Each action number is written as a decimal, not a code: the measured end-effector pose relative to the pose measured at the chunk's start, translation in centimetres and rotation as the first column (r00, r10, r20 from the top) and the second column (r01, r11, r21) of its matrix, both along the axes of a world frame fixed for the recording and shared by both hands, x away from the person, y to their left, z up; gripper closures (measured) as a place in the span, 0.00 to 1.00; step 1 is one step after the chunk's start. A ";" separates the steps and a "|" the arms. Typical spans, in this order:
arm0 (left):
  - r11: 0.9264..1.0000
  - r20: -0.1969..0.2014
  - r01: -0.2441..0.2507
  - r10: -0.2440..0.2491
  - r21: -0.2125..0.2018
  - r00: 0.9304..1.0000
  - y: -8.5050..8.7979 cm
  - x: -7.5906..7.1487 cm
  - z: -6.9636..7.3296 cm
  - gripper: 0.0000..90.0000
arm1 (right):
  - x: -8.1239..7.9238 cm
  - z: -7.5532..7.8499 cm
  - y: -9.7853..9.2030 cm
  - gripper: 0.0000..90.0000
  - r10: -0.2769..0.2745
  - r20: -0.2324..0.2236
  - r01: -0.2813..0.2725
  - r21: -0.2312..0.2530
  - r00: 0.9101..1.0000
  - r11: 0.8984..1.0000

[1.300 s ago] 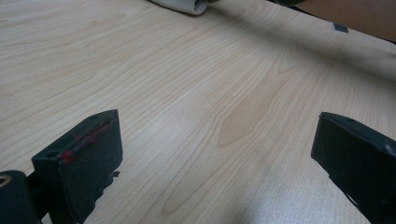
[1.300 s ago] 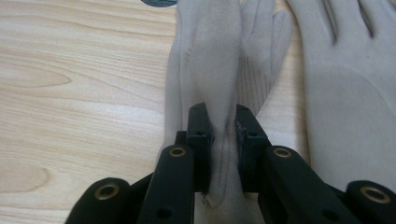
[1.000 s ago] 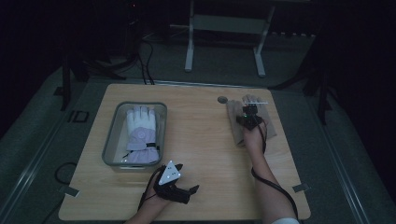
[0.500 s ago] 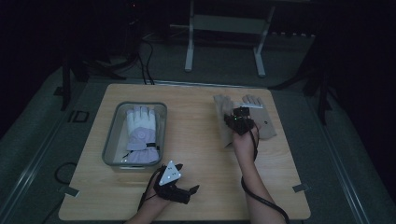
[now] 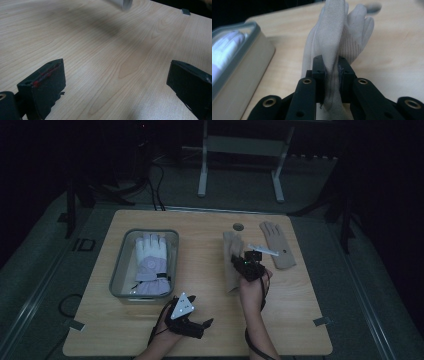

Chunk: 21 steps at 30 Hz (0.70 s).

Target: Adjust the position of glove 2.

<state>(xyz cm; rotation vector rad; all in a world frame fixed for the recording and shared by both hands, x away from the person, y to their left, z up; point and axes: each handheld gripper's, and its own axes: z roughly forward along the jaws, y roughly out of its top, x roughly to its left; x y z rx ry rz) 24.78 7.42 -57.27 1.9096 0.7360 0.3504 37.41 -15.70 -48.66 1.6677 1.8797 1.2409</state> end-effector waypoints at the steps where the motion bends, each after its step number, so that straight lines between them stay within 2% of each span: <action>1: 1.000 0.001 0.001 -0.001 -0.001 1.000 0.0 0.0 0.0 0.03 | -0.1 -1.6 0.5 0.88 0.002 -0.037 -0.002 -0.006 0.999 1.000; 2: 1.000 0.001 0.001 -0.001 -0.001 1.000 0.0 0.0 0.0 0.03 | -0.1 -1.6 0.5 0.88 0.002 -0.037 -0.002 -0.006 0.999 1.000; 3: 1.000 0.001 0.002 -0.002 -0.001 1.000 0.0 0.0 0.0 0.03 | -0.2 -3.0 0.8 0.88 0.000 -0.064 -0.002 -0.024 0.998 1.000; 4: 1.000 0.001 0.002 -0.002 -0.001 1.000 0.0 0.0 0.0 0.03 | -0.2 -3.0 0.8 0.88 0.000 -0.064 -0.002 -0.024 0.998 1.000; 5: 1.000 0.000 0.003 -0.003 -0.001 1.000 0.0 0.0 0.0 0.03 | -0.1 -4.3 1.1 0.88 0.004 -0.101 -0.007 -0.028 0.995 1.000; 6: 1.000 0.000 0.003 -0.003 0.001 1.000 0.0 0.0 0.0 0.03 | -0.1 -4.3 1.1 0.88 0.004 -0.101 -0.007 -0.028 0.995 1.000; 7: 1.000 -0.001 0.005 -0.005 0.001 1.000 0.0 0.0 0.0 0.03 | -0.1 -5.3 1.5 0.87 0.013 -0.126 -0.017 -0.035 0.992 0.999; 9: 1.000 0.000 0.007 -0.007 0.001 1.000 0.0 0.0 0.0 0.03 | -0.2 -5.5 1.8 0.86 0.017 -0.127 -0.023 -0.050 0.992 0.999; 10: 1.000 0.001 0.009 -0.009 -0.001 1.000 0.0 0.0 0.0 0.03 | -0.3 -6.4 2.1 0.82 0.026 -0.145 -0.032 -0.041 0.989 0.999; 14: 1.000 -0.001 0.010 -0.010 0.000 1.000 0.0 0.0 0.0 0.03 | -0.3 -7.1 2.4 0.75 0.038 -0.153 -0.044 -0.039 0.988 0.998; 15: 1.000 -0.002 0.011 -0.011 0.000 1.000 0.0 0.0 0.0 0.03 | -0.3 -7.1 2.6 0.70 0.045 -0.145 -0.053 -0.053 0.988 0.997; 19: 1.000 -0.001 0.010 -0.010 -0.004 1.000 0.0 0.0 0.0 0.03 | -0.2 -7.0 2.5 0.63 0.059 -0.145 -0.066 -0.040 0.988 0.997; 20: 1.000 -0.003 0.010 -0.010 -0.006 1.000 0.0 0.0 0.0 0.03 | -0.2 -6.8 2.4 0.57 0.069 -0.150 -0.075 -0.034 0.986 0.997; 21: 1.000 -0.006 0.010 -0.010 -0.007 1.000 0.0 0.0 0.0 0.03 | -0.3 -6.7 2.4 0.56 0.074 -0.137 -0.082 -0.051 0.988 0.995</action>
